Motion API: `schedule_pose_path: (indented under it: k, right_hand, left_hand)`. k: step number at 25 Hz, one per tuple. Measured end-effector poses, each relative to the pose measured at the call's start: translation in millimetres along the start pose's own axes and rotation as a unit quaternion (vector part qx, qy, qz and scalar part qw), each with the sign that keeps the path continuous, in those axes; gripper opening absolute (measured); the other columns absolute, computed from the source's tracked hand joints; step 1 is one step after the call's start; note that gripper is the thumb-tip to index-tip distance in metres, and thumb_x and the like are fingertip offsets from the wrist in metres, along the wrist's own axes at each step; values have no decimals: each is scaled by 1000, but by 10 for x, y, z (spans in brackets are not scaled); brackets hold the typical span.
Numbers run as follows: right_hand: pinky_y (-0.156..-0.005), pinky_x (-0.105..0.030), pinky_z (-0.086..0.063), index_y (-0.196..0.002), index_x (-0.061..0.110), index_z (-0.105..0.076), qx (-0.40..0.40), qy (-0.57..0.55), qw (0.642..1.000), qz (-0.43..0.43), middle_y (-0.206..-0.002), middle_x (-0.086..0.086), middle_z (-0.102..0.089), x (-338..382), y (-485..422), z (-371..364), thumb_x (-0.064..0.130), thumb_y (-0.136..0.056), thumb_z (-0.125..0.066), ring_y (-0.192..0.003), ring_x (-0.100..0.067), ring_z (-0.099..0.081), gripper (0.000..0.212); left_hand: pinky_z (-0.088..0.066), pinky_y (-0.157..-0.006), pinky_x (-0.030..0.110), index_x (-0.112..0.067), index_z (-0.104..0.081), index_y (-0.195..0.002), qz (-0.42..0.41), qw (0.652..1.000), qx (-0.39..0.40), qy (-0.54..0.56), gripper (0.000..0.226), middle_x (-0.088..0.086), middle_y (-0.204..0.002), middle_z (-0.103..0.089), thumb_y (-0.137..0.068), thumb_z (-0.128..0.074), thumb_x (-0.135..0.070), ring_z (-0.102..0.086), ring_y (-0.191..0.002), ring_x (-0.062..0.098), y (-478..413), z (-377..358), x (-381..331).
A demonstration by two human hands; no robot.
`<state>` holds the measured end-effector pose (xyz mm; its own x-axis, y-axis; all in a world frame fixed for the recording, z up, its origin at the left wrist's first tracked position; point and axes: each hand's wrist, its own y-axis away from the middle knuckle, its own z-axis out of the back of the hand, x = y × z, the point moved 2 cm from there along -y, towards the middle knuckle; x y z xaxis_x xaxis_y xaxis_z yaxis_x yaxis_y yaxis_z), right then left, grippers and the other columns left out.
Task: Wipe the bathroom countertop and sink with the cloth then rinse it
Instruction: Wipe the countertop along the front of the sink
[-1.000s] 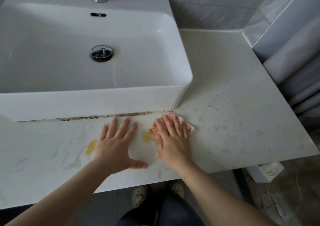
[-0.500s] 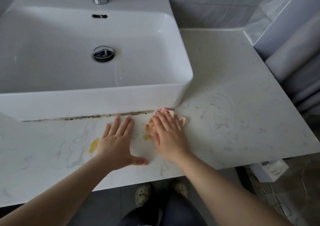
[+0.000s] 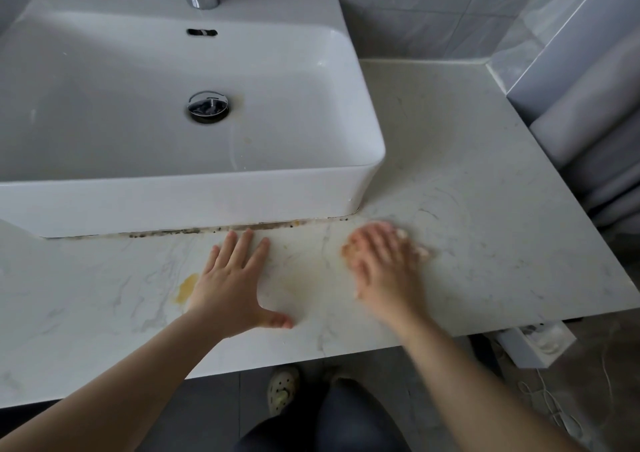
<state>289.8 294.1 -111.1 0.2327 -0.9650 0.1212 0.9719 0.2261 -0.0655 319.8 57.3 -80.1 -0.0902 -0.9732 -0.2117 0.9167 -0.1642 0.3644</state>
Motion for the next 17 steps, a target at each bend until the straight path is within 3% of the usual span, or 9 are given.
schedule_pose_path:
  k: [2,4,5,8,10,12,14,16,17]
  right_hand:
    - [-116,-49,-14,-140,19,-43,6,-14,985,-170,-153,-7,-31,-511,-60,104,42,-91,-20,-144,-26,-19,59]
    - [-115,-50,-10,-141,15,-41,-9,-28,968,-249,-153,-11,-30,-421,-83,107,37,-92,-23,-144,-30,-18,57]
    - [-113,-52,-16,-137,12,-48,-35,-25,977,-210,-148,-13,-39,-152,-55,78,36,-91,-26,-140,-34,-27,56]
    - [-109,-50,-21,-132,18,-53,-28,-5,997,69,-141,-5,-50,827,217,-57,42,-99,-20,-134,-30,-40,52]
    - [-114,-48,-22,-133,23,-51,0,4,990,142,-142,-1,-49,780,178,-20,43,-99,-19,-135,-27,-39,51]
    - [-109,-51,-30,-131,23,-54,-19,30,997,63,-141,-3,-51,284,24,-33,40,-94,-27,-133,-29,-42,49]
    - [-106,-57,-31,-129,17,-56,-55,15,994,-97,-140,-12,-49,-282,-61,-10,37,-89,-28,-133,-36,-41,53]
    - [-108,-58,-26,-128,9,-57,-82,-10,979,-187,-139,-19,-49,-325,-62,12,35,-88,-26,-131,-40,-41,57]
    - [-109,-55,-22,-128,7,-56,-75,-14,981,-180,-138,-19,-50,-107,-46,-15,35,-87,-27,-131,-40,-41,58]
  left_hand:
    - [12,-112,40,-21,11,-147,4,1000,7,-7,152,6,-154,21,-20,-13,-101,25,-139,27,-11,6,-10]
    - [11,-112,40,-20,12,-147,12,1000,10,-12,151,5,-154,21,-22,-18,-99,25,-139,27,-22,8,-23]
    - [11,-112,40,-20,12,-147,14,1000,11,-14,152,5,-154,21,-21,-18,-98,25,-139,26,-28,11,-30]
    - [10,-113,38,-21,10,-148,17,1000,7,-12,155,3,-155,20,-16,-10,-100,26,-138,22,-25,16,-34]
    - [11,-112,37,-22,8,-148,18,1000,5,-1,154,2,-155,19,-17,-12,-101,27,-137,19,-18,21,-33]
    - [12,-111,36,-23,11,-147,20,1000,12,-8,153,1,-155,21,-19,-14,-102,28,-137,19,-5,35,-28]
    - [13,-110,35,-24,13,-147,28,999,17,-21,150,0,-154,23,-21,-18,-102,27,-138,19,2,37,-28]
    - [12,-111,34,-25,12,-147,34,999,16,-25,149,-1,-154,22,-23,-20,-101,25,-139,19,6,16,-37]
    - [11,-112,35,-25,11,-147,35,999,13,-26,150,-1,-154,21,-22,-18,-102,24,-140,19,9,7,-38]
